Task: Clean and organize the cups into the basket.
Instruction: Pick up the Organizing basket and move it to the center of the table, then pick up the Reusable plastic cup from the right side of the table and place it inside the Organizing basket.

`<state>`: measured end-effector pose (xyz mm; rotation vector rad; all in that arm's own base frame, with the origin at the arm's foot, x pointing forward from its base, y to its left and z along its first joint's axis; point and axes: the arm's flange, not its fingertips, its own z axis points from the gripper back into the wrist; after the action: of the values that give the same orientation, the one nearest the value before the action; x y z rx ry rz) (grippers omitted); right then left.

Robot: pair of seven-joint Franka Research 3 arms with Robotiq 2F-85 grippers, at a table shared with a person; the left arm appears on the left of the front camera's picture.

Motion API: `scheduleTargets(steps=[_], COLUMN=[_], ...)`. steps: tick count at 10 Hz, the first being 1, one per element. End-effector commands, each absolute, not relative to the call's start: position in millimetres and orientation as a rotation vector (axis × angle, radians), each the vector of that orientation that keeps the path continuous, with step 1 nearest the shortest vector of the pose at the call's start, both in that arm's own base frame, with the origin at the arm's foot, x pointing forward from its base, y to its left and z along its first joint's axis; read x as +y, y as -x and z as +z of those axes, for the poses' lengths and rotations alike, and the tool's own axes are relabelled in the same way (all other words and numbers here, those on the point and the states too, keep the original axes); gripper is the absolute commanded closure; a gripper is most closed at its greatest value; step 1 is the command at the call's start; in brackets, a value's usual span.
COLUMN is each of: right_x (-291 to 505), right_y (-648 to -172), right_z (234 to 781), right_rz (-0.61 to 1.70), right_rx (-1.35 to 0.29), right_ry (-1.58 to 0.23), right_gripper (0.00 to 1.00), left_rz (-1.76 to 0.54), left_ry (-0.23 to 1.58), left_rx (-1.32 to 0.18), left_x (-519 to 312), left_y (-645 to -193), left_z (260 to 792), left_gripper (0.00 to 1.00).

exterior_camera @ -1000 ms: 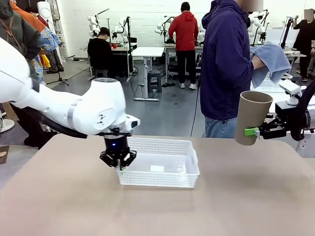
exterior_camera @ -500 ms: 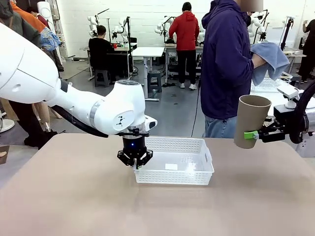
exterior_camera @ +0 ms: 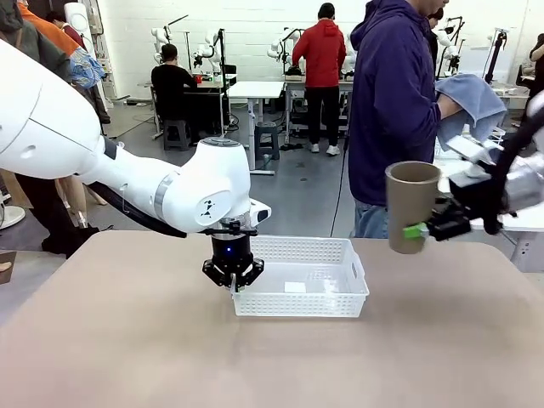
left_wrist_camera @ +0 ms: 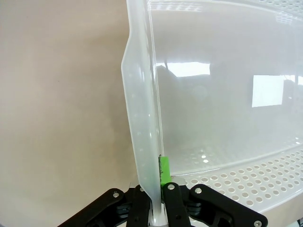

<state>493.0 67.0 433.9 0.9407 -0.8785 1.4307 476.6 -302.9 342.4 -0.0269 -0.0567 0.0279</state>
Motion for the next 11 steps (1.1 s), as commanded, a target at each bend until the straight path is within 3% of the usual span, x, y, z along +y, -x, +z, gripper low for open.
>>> scheduleTargets(steps=[1,3,5,11], right_x=[120.5,174.3,203.0,247.8], right_y=[-522.0,-541.0,-549.6,-547.5], right_z=[465.3,474.8,465.4,418.0], right_rz=[1.5,1.545,1.564,1.67], right_rx=[-0.674,-0.439,-0.309,-0.163], right_ry=[-0.857,-0.713,-0.587,-0.371], right_gripper=[0.19,0.19,0.19,0.19], left_rz=[0.022,0.022,0.022,0.022], left_ry=[0.023,0.023,0.023,0.023], left_rx=[-0.056,-0.056,-0.056,-0.056], left_x=[-304.3,-304.3,-304.3,-304.3], left_y=[-474.5,-474.5,-474.5,-474.5], left_z=[342.3,342.3,342.3,342.3], left_gripper=[1.0,1.0,1.0,1.0])
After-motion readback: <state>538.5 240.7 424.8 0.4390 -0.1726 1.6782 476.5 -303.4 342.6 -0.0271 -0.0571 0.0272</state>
